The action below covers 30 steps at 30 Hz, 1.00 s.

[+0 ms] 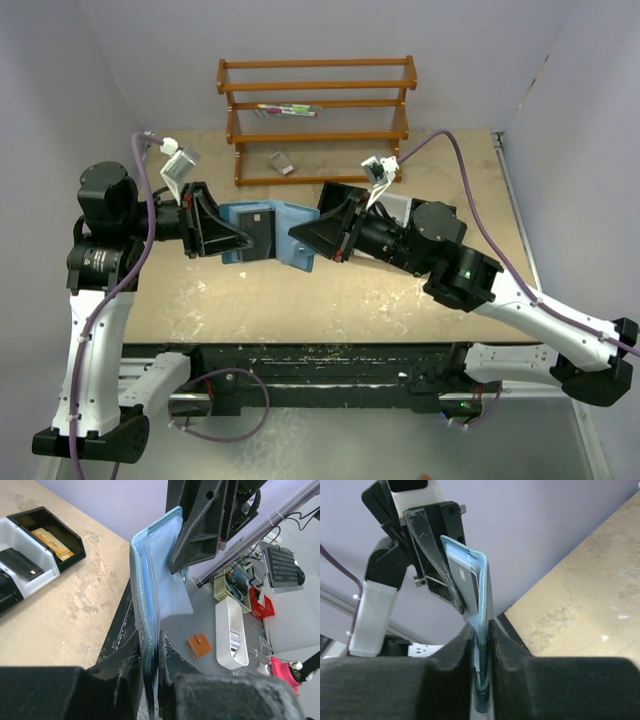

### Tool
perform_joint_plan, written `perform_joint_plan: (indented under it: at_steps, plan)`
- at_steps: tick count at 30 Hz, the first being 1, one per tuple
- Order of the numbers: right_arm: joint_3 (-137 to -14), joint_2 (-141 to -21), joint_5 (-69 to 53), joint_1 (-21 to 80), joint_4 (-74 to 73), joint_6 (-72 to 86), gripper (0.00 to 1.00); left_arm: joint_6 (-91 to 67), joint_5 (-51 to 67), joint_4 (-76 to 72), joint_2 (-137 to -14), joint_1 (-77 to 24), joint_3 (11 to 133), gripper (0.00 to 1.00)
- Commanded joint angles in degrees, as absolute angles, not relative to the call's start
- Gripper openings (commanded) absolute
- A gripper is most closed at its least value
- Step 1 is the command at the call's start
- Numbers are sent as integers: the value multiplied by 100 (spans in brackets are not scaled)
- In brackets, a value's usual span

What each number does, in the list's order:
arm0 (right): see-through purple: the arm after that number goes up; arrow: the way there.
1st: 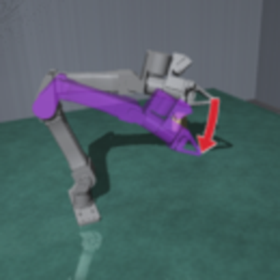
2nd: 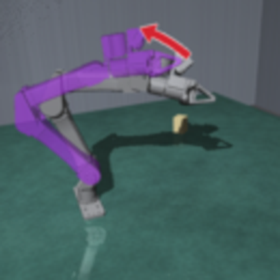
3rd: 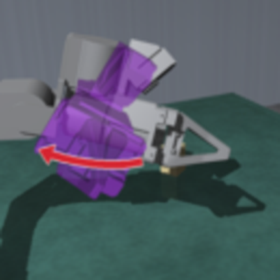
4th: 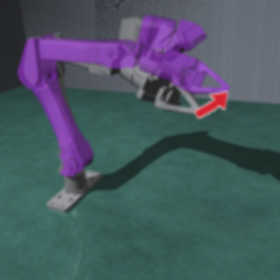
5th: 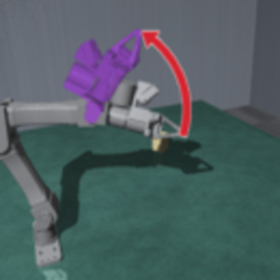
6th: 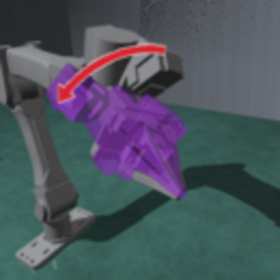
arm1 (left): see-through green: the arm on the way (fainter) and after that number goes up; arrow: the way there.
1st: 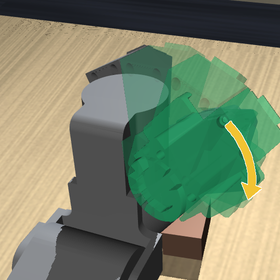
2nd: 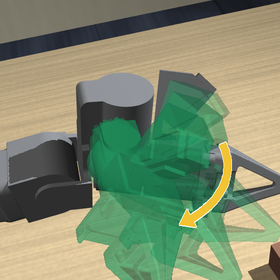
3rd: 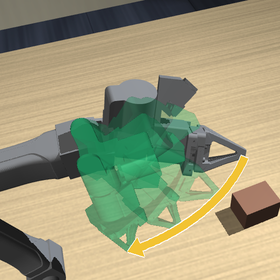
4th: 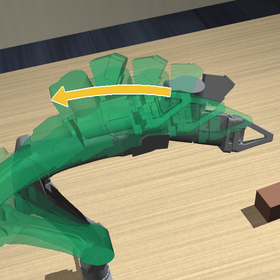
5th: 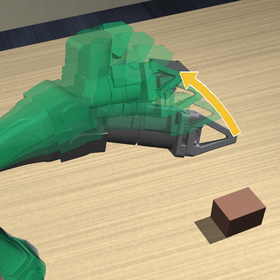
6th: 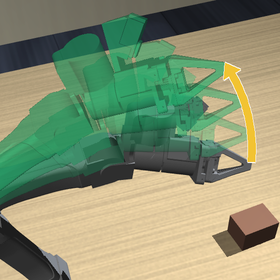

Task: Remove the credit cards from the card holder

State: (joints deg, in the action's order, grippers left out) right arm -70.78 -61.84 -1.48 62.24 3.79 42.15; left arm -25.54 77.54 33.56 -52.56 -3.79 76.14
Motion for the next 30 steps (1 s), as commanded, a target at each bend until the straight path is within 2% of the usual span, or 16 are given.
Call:
perform_joint_plan:
  at_steps: [1,3,4,7,8,11,16,22,30]
  plan:
    - [-7176,-6018,-155,6185,640,4107,32,-2908,8025,3118,-5249,-381,7680,11]
    - [-7298,-6003,-78,6094,289,3980,59,-2883,7978,3226,-5272,-382,7741,10]
    - [-7428,-6007,57,6041,15,3889,68,-2827,7926,3312,-5292,-381,7784,9]
    - [-8305,-6119,854,5913,-1283,3420,77,-2084,7390,4182,-5438,-380,8138,6]
    - [-8757,-6138,1149,5898,-1700,3280,78,-1762,7128,4536,-5514,-384,8284,6]
    - [-9254,-6111,1230,5893,-1688,3031,77,-1030,6152,5319,-5741,-380,8529,2]
    - [-9766,-6929,123,5908,-1350,3191,73,-265,5214,5954,-6102,-379,8523,1]
    - [-9555,-7818,-911,5996,-708,3631,69,-183,5395,5868,-6022,-378,8518,1]
    - [-8670,-7873,-1559,5964,-83,4077,68,-167,6132,5967,-6073,-378,8676,1]
